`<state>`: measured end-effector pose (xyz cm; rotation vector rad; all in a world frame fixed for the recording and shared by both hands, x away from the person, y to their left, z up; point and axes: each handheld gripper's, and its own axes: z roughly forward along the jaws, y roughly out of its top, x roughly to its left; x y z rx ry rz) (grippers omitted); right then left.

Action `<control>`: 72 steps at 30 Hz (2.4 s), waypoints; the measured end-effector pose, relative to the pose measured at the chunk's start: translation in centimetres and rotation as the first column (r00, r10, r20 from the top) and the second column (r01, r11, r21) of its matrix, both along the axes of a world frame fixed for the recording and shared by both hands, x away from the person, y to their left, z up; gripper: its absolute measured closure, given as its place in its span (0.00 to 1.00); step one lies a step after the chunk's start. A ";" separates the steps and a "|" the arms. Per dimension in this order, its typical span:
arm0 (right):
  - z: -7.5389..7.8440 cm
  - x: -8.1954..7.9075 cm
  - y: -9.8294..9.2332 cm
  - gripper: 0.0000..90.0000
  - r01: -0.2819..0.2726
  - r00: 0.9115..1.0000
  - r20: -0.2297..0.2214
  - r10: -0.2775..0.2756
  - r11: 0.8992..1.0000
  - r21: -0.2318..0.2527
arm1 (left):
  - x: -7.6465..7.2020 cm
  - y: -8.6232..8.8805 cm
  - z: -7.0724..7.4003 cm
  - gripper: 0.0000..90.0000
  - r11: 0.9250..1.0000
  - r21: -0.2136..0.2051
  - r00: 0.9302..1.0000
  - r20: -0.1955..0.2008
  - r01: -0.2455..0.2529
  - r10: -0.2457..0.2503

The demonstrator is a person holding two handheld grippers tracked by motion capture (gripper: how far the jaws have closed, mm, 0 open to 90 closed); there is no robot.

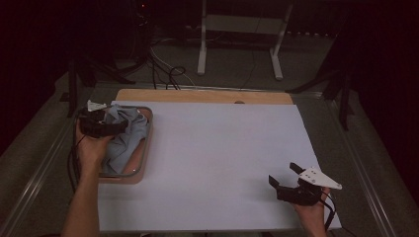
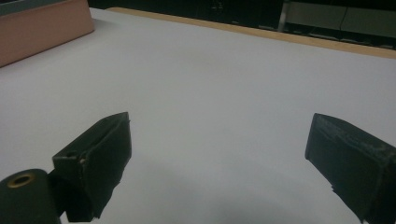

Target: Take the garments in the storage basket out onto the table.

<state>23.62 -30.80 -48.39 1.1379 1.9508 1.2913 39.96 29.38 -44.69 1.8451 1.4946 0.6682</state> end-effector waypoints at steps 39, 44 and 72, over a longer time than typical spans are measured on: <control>0.0 0.0 0.0 0.08 -0.004 1.000 0.000 0.004 1.000 0.004 | 2.4 -1.5 -5.1 0.00 0.999 0.013 0.956 -0.291 0.039 -0.034; 0.0 0.0 0.0 0.08 -0.005 1.000 -0.002 0.005 1.000 0.006 | 2.6 -1.5 -5.5 0.00 0.999 0.041 0.948 -0.318 0.022 -0.007; -0.1 0.0 0.1 0.08 -0.010 1.000 -0.013 0.010 1.000 -0.003 | 2.3 -1.5 -4.3 0.72 1.000 0.030 0.913 -0.409 0.006 0.007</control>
